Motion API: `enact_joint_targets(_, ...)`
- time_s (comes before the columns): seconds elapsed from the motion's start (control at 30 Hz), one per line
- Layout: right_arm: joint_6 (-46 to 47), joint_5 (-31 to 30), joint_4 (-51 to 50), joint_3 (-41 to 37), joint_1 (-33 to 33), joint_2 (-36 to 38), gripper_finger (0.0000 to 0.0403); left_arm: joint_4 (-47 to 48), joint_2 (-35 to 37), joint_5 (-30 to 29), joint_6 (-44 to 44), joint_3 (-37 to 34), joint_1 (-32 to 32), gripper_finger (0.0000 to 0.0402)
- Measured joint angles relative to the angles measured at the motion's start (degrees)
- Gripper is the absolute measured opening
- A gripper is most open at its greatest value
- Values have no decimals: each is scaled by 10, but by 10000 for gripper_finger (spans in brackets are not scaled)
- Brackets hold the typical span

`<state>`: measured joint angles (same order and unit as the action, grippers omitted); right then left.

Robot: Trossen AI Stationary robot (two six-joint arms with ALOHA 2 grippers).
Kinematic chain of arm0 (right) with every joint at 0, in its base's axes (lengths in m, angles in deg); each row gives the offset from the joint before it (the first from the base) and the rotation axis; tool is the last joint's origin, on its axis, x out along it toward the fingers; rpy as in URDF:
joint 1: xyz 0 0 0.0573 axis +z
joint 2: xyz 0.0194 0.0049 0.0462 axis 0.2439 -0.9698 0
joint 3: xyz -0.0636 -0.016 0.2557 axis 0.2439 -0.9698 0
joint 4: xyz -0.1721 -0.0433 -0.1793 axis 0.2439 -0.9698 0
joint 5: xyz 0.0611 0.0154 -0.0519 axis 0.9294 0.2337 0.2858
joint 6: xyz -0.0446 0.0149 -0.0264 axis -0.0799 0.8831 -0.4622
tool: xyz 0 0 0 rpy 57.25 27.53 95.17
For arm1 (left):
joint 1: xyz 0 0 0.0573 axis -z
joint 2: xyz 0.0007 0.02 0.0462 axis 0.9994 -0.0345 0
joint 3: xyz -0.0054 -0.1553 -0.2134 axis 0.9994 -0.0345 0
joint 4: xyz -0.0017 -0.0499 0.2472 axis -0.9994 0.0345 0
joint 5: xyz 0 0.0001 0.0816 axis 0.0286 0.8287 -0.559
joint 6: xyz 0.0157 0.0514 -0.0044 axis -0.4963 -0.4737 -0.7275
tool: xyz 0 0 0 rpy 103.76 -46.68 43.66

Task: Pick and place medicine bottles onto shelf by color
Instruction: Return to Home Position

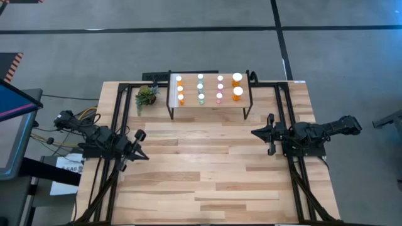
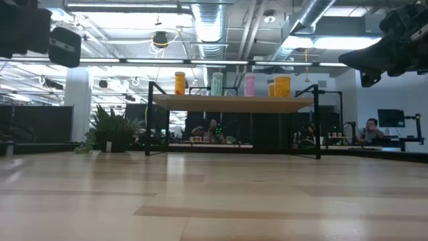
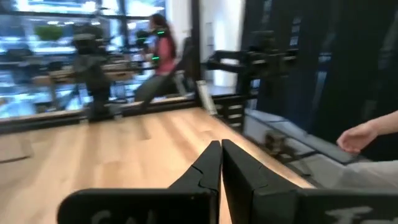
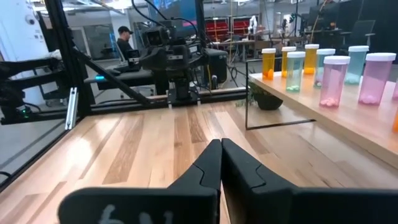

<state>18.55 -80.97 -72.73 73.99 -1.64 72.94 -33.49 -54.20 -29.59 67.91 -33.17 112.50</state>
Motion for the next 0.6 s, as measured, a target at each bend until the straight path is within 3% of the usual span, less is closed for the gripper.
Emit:
enact_joint_targets(0.43, -1, 0, -2, 0, 0, 0, 31, -17, 0, 91, 41, -1, 0, 0)
enact_joint_targets(0.5, -1, 0, -2, -1, 0, 0, 32, -17, 0, 90, 45, -1, 1, 0)
enact_joint_targets(0.6, -1, 0, -2, -1, 0, 0, 31, -5, 0, 37, 96, -1, 1, 0)
